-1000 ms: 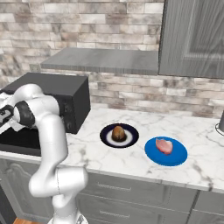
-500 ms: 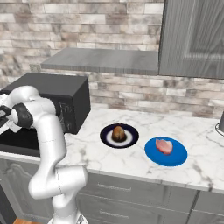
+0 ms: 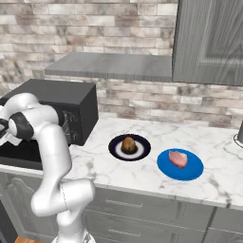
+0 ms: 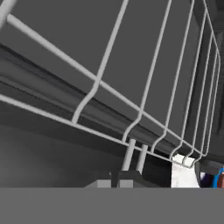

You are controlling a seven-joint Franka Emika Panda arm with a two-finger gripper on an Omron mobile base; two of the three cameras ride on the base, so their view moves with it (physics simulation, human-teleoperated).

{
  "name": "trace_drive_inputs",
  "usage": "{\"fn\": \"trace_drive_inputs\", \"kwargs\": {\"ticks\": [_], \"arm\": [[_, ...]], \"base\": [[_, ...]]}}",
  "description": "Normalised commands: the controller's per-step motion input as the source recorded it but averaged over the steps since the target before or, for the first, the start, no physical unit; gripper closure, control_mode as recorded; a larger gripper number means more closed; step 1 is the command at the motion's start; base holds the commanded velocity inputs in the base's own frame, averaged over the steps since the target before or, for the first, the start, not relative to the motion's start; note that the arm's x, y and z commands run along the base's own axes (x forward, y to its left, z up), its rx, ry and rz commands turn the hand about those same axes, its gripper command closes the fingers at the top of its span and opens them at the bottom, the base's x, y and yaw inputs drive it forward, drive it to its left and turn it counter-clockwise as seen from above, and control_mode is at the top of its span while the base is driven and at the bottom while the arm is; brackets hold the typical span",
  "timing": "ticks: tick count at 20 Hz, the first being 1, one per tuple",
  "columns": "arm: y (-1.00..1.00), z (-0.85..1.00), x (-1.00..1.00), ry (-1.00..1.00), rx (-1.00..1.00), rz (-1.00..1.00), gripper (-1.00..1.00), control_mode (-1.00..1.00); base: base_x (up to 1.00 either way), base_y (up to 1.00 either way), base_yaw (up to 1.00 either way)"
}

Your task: Open the toaster oven door. Place the bread on the top rack in the toaster oven and place the steak on the bottom rack.

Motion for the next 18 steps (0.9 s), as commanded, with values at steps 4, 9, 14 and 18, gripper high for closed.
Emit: {"fn": "trace_drive_inputs", "kwargs": {"ticks": [4,9,14,18], "arm": [[-0.80,-1.00,-1.00,-0.17,0.07,0.25,1.00,-1.00],[-0.51,-1.00,-1.00,-0.12,0.09,0.18,1.00,-1.00],[-0.40,-1.00,-1.00,-0.11,0.04,0.16,1.00,-1.00],[-0.33,-1.00,-1.00,-0.09,0.01,0.16,1.00,-1.00]], "base": [[0.00,0.00,0.00],[0.00,0.00,0.00],[0.00,0.00,0.00],[0.00,0.00,0.00]]}}
